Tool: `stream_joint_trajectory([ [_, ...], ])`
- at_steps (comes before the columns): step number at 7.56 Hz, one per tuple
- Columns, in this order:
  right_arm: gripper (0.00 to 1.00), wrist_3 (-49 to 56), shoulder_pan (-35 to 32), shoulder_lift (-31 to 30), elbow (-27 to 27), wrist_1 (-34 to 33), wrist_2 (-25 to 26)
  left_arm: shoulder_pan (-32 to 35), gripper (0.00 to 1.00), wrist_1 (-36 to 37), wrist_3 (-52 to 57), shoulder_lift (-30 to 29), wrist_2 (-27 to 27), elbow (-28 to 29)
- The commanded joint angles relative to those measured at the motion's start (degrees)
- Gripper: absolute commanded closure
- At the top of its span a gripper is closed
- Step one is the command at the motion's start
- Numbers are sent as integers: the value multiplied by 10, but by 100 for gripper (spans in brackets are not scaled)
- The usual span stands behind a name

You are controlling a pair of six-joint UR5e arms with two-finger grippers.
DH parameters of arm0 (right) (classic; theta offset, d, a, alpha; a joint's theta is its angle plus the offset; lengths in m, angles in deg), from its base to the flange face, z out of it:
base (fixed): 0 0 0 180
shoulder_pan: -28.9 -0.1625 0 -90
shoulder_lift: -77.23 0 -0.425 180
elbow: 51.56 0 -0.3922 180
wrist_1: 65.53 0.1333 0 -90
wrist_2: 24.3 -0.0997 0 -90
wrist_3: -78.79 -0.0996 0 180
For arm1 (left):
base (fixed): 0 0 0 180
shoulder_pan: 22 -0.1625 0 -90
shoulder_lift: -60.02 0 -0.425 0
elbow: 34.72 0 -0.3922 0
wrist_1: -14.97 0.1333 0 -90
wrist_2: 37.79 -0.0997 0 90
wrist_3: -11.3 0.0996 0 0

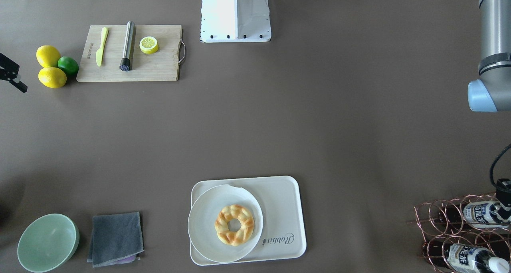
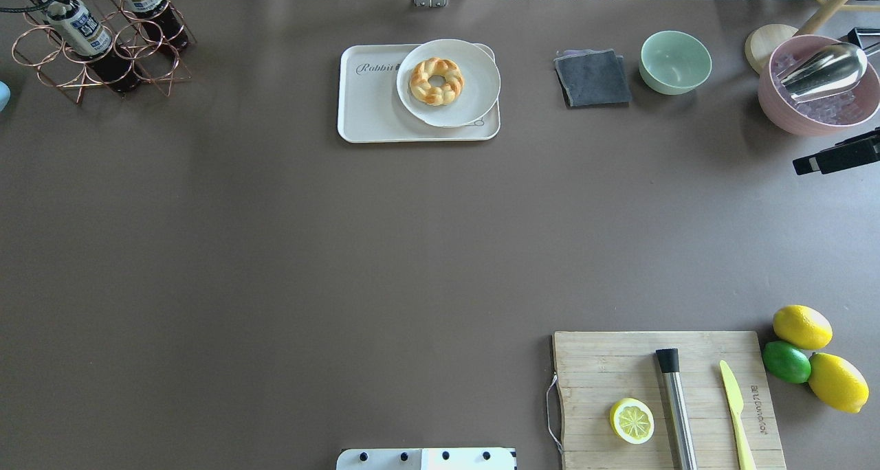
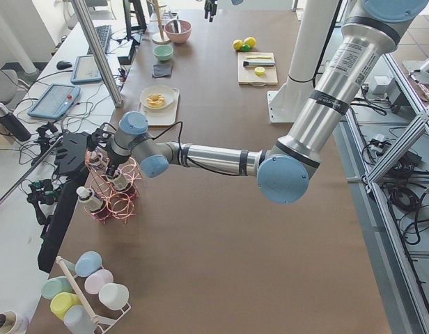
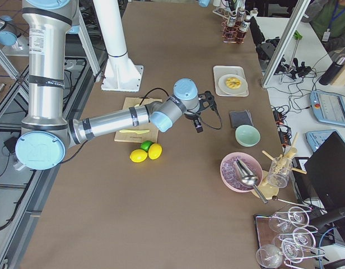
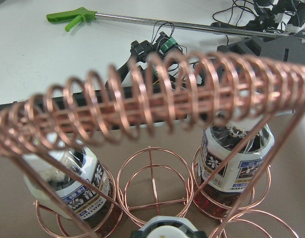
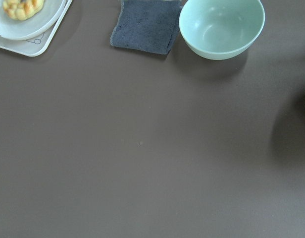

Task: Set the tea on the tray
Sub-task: 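Close the left gripper around a tea bottle in the rack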

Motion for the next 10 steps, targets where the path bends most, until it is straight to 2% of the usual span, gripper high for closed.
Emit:
stream_joint_trajectory([
  [1, 0, 0, 0, -1, -1, 0, -1, 10, 100, 7, -1, 1, 5, -31],
  [3, 0, 1, 0, -1, -1, 0, -1, 43, 100, 28, 3, 5, 51, -58],
  [6, 0, 1, 0, -2, -1, 0, -2, 85, 100, 133, 7, 9, 62, -156],
  [7, 0, 2, 0, -2, -1, 0, -2, 91, 100, 157, 7, 9, 63, -193],
  [10, 0, 1, 0, 1, -5, 24, -12, 84, 100, 186, 7, 65, 61, -330],
])
